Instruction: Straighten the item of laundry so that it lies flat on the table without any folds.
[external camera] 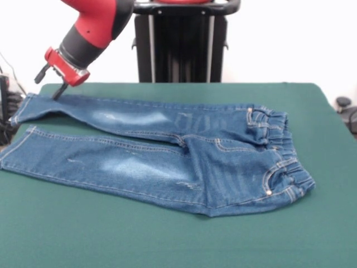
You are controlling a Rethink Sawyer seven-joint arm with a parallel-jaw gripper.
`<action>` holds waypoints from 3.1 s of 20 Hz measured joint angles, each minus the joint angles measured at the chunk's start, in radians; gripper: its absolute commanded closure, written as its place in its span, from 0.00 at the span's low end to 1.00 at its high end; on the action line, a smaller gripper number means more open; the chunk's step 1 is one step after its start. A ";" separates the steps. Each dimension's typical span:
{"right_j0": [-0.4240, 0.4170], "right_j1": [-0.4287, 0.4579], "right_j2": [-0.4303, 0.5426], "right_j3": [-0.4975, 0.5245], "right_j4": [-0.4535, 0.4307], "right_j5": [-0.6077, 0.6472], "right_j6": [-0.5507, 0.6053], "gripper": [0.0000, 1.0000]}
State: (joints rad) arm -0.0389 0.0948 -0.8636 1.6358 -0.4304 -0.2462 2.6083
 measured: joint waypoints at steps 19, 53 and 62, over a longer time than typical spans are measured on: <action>-0.057 -0.083 -0.012 -0.019 -0.039 0.000 0.000 0.00; -0.104 -0.068 0.083 -0.074 -0.040 0.001 0.000 0.00; -0.114 -0.165 0.116 -0.066 -0.137 0.049 0.000 0.00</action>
State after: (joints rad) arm -0.1532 -0.0701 -0.7473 1.5702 -0.5669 -0.1972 2.6083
